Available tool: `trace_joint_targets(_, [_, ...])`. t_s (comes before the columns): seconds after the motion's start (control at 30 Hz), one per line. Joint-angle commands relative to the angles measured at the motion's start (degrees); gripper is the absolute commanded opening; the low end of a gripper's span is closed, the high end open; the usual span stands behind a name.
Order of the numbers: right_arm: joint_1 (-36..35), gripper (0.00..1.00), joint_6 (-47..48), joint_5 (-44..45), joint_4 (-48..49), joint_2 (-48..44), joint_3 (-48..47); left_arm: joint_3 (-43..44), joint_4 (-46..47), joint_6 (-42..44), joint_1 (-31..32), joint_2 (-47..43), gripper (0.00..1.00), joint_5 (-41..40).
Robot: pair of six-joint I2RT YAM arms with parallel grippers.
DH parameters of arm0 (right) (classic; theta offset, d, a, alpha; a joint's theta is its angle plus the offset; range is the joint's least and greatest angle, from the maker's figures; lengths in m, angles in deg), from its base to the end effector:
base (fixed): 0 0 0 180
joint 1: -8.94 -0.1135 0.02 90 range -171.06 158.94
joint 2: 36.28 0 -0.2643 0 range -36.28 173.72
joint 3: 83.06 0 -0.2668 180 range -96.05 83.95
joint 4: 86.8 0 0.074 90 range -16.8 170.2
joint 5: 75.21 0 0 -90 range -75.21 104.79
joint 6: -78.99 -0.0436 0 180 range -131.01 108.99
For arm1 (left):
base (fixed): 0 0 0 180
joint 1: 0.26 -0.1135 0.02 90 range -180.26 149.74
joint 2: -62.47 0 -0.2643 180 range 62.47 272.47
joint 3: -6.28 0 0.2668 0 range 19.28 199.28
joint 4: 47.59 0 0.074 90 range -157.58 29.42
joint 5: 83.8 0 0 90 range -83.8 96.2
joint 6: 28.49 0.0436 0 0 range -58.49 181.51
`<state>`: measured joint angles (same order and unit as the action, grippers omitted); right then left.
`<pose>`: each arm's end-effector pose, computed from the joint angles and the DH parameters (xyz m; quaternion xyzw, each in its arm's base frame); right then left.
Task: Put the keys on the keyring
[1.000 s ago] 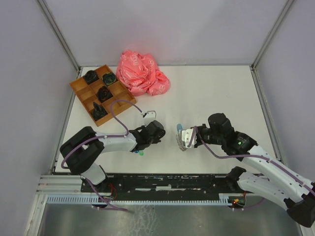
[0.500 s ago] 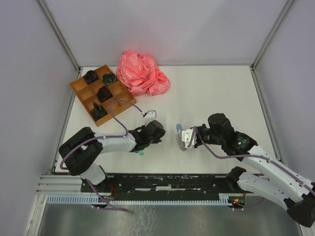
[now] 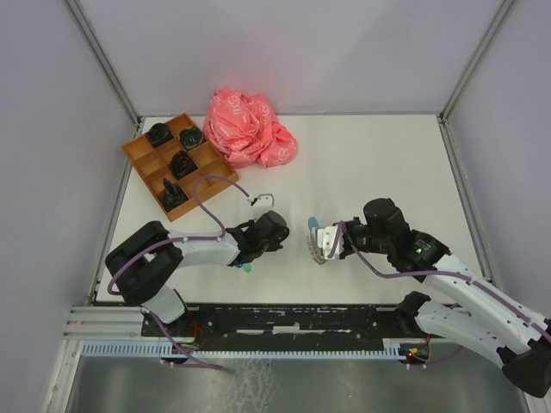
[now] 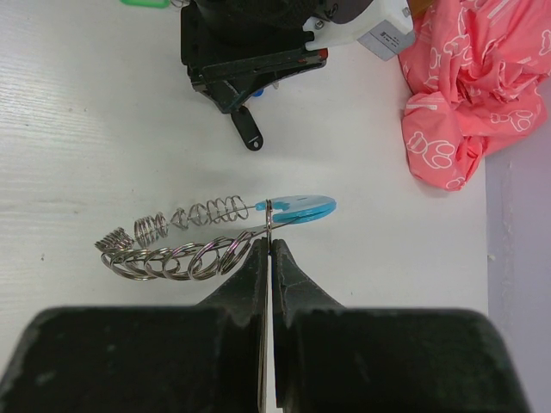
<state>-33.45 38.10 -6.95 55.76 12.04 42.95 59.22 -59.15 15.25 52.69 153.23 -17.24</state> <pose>0.1421 0.1515 0.2770 -0.6786 0.5330 0.1365 0.4867 0.1997 -0.2358 0.1276 -0.0168 0.9208 -0.1354 0.3653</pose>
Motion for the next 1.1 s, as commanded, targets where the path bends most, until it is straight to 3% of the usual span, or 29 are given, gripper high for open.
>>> trace_joint_targets(0.0, [-0.3,0.01,-0.7,0.3,2.6,-1.0,-0.5,0.6,1.2,-2.5,-0.2,0.5,0.17,-1.1])
trace_joint_targets(0.27, [-0.4,0.01,-0.7,0.4,2.7,-1.2,-0.4,0.6,1.2,-1.7,-0.1,0.0,0.03,-1.5])
trace_joint_targets(0.47, [-0.4,0.01,-0.8,0.4,2.6,-1.2,-0.5,0.3,1.0,2.0,-0.1,-2.8,0.03,-3.6])
trace_joint_targets(0.7, [-0.4,0.01,-0.9,0.5,2.5,-1.2,-0.8,0.0,2.8,17.2,-0.1,-10.8,0.03,-4.5])
trace_joint_targets(1.07, [-0.4,0.01,-1.6,0.8,2.5,-1.4,-1.3,-6.6,13.3,42.5,-0.1,-24.6,0.03,4.7])
